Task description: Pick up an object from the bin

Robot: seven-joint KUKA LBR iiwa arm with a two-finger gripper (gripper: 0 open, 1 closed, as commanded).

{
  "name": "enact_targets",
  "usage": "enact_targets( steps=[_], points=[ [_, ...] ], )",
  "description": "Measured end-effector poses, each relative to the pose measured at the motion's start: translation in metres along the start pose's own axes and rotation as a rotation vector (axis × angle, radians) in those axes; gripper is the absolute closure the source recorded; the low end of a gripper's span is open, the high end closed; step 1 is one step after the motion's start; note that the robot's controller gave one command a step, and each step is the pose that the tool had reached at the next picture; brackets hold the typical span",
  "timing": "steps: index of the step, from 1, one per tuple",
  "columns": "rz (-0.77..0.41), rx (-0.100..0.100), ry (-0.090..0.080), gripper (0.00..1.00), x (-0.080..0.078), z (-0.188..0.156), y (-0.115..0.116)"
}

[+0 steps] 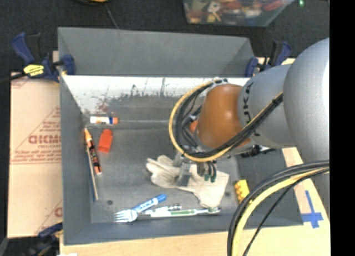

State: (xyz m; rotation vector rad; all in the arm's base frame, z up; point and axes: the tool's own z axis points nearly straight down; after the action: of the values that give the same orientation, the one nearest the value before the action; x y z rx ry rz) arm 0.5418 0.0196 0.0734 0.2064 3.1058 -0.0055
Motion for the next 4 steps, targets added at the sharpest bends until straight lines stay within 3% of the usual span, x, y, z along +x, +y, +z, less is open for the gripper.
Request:
enact_targets(
  steps=[1, 2, 3, 4],
  points=[
    [-0.001, 0.000, 0.000, 1.00, 0.000, 0.000, 0.000],
    [-0.002, 0.001, 0.010, 1.00, 0.003, -0.016, 0.000],
    [-0.003, 0.000, 0.001, 1.00, 0.000, -0.046, 0.000],
    [-0.004, 0.001, 0.012, 1.00, 0.001, -0.071, -0.001]
  ],
)
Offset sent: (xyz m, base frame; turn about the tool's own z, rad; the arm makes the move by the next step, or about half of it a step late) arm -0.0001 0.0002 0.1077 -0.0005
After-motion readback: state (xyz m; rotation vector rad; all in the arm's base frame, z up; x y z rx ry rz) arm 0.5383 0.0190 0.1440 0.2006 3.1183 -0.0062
